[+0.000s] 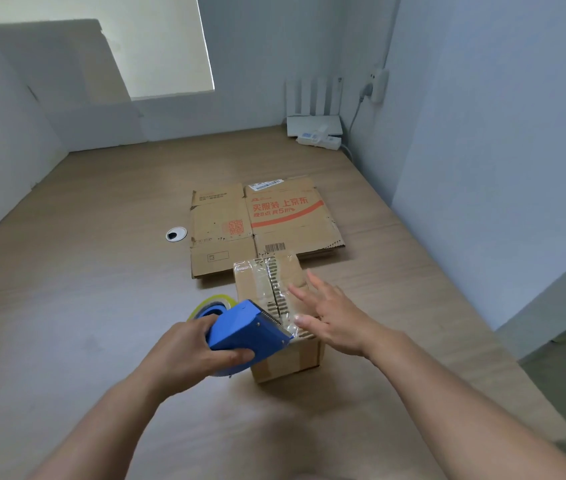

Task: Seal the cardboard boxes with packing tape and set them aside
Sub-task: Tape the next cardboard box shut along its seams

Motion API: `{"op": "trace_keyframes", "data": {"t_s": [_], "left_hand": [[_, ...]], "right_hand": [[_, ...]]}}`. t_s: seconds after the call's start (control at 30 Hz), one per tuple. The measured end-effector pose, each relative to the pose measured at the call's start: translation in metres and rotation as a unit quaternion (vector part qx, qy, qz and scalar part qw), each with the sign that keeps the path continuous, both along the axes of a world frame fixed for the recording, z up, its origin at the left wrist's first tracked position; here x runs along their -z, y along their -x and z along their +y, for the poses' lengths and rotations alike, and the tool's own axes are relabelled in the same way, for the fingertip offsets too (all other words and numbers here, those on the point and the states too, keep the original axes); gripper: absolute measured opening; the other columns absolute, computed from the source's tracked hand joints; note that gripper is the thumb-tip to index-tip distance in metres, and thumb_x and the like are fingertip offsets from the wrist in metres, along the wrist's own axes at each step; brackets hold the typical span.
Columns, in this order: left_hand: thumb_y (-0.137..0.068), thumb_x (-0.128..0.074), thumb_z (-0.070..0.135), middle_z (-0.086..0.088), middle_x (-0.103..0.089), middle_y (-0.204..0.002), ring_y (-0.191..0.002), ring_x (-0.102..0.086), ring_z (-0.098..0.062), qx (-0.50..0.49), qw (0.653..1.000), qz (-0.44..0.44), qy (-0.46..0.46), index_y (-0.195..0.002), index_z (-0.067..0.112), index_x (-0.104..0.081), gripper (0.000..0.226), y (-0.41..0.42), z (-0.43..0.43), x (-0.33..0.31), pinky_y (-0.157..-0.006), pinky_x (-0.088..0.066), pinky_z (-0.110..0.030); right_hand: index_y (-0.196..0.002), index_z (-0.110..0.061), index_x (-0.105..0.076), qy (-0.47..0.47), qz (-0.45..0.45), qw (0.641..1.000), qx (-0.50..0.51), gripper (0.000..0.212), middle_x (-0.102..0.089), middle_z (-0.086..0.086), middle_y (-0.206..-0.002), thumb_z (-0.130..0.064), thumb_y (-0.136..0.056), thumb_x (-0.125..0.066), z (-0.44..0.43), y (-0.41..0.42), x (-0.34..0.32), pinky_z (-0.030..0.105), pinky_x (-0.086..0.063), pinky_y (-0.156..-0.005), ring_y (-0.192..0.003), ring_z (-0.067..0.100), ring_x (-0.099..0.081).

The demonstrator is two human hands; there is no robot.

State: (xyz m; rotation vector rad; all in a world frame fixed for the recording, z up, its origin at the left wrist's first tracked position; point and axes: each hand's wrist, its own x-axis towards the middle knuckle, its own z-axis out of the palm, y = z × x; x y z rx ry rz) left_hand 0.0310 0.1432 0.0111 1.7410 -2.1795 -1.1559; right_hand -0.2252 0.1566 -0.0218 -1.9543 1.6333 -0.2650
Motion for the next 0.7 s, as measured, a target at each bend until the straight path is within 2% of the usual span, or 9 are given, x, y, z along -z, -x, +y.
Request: {"op": "trace_keyframes", "data": {"t_s": [0.1,0.2,0.3,0.37,0.4,0.43,0.5,0.6,0.7], "left_hand": [[-0.066,-0.078,0.056,0.007,-0.069,-0.087,-0.078,-0.065,-0.011,0.001,1.0,-0.002,0.005,-0.097,0.029,-0.065,0.043,0.0,-0.002,0.0,-0.074,-0.056,-0.035],[-0.071,-0.078,0.047,0.007,-0.069,-0.086,-0.077,-0.065,-0.012,0.006,1.0,0.009,0.015,-0.098,0.027,-0.065,0.036,0.0,-0.002,-0.003,-0.071,-0.055,-0.032],[-0.062,-0.079,0.057,0.008,-0.069,-0.083,-0.074,-0.064,-0.011,0.012,0.999,0.027,0.021,-0.097,0.029,-0.065,0.047,-0.004,0.0,-0.009,-0.068,-0.054,-0.031],[-0.047,-0.069,0.071,0.01,-0.069,-0.081,-0.072,-0.064,-0.009,0.013,0.999,0.04,0.033,-0.094,0.032,-0.065,0.061,-0.009,0.001,-0.014,-0.067,-0.055,-0.032],[-0.043,-0.067,0.075,0.012,-0.069,-0.081,-0.073,-0.064,-0.009,0.012,0.998,0.049,0.04,-0.093,0.033,-0.065,0.066,-0.012,0.002,-0.016,-0.067,-0.055,-0.033],[-0.039,-0.068,0.08,0.014,-0.069,-0.082,-0.074,-0.064,-0.008,0.014,0.997,0.062,0.046,-0.094,0.033,-0.065,0.072,-0.015,0.002,-0.018,-0.068,-0.056,-0.034],[-0.037,-0.065,0.089,0.017,-0.069,-0.089,-0.081,-0.066,-0.008,0.022,0.993,0.094,0.064,-0.1,0.036,-0.064,0.082,-0.019,0.004,-0.02,-0.072,-0.057,-0.036],[-0.039,-0.062,0.091,0.025,-0.065,-0.099,-0.092,-0.064,-0.005,0.03,0.989,0.119,0.088,-0.108,0.043,-0.057,0.084,-0.02,0.007,-0.024,-0.078,-0.056,-0.031],[-0.043,-0.068,0.084,0.028,-0.062,-0.104,-0.092,-0.063,-0.005,0.059,0.985,0.11,0.118,-0.109,0.048,-0.053,0.077,-0.017,0.008,-0.027,-0.078,-0.057,-0.031]], "right_hand": [[-0.148,-0.031,-0.029,0.049,-0.116,0.992,0.024,0.056,-0.016,-0.006,-0.159,-0.034,-0.097,-0.051,0.0,-0.007,-0.017,0.032,-0.009,-0.119,-0.145,0.013,-0.013],[-0.139,-0.027,-0.047,-0.006,-0.24,0.971,0.011,0.047,-0.053,-0.01,-0.134,-0.025,-0.094,-0.058,-0.003,-0.022,-0.033,0.034,-0.036,-0.111,-0.126,0.003,-0.045],[-0.113,-0.022,-0.067,-0.022,-0.281,0.96,0.002,0.024,-0.066,-0.013,-0.099,-0.014,-0.092,-0.06,-0.006,-0.032,-0.043,0.032,-0.051,-0.094,-0.095,0.005,-0.062],[-0.091,-0.027,-0.069,0.002,-0.293,0.956,0.013,0.018,-0.066,-0.013,-0.086,-0.011,-0.09,-0.062,-0.007,-0.033,-0.048,0.038,-0.055,-0.084,-0.081,0.021,-0.061],[-0.088,-0.029,-0.067,0.01,-0.302,0.953,0.02,0.02,-0.065,-0.014,-0.084,-0.01,-0.09,-0.062,-0.007,-0.033,-0.051,0.037,-0.054,-0.081,-0.078,0.019,-0.059],[-0.091,-0.028,-0.067,0.014,-0.314,0.949,0.025,0.02,-0.065,-0.014,-0.087,-0.009,-0.09,-0.061,-0.007,-0.032,-0.052,0.033,-0.054,-0.079,-0.078,0.011,-0.058],[-0.108,-0.024,-0.064,0.011,-0.335,0.942,0.029,0.024,-0.064,-0.013,-0.101,-0.007,-0.092,-0.058,-0.007,-0.031,-0.055,0.02,-0.051,-0.081,-0.086,-0.005,-0.058],[-0.128,-0.016,-0.057,-0.009,-0.348,0.937,0.019,0.034,-0.06,-0.006,-0.118,-0.005,-0.095,-0.051,-0.007,-0.03,-0.059,0.013,-0.048,-0.087,-0.109,0.0,-0.055],[-0.123,-0.011,-0.061,-0.02,-0.359,0.933,0.004,0.031,-0.064,-0.003,-0.114,-0.003,-0.096,-0.048,-0.006,-0.033,-0.062,0.012,-0.048,-0.085,-0.104,-0.003,-0.058]]}}
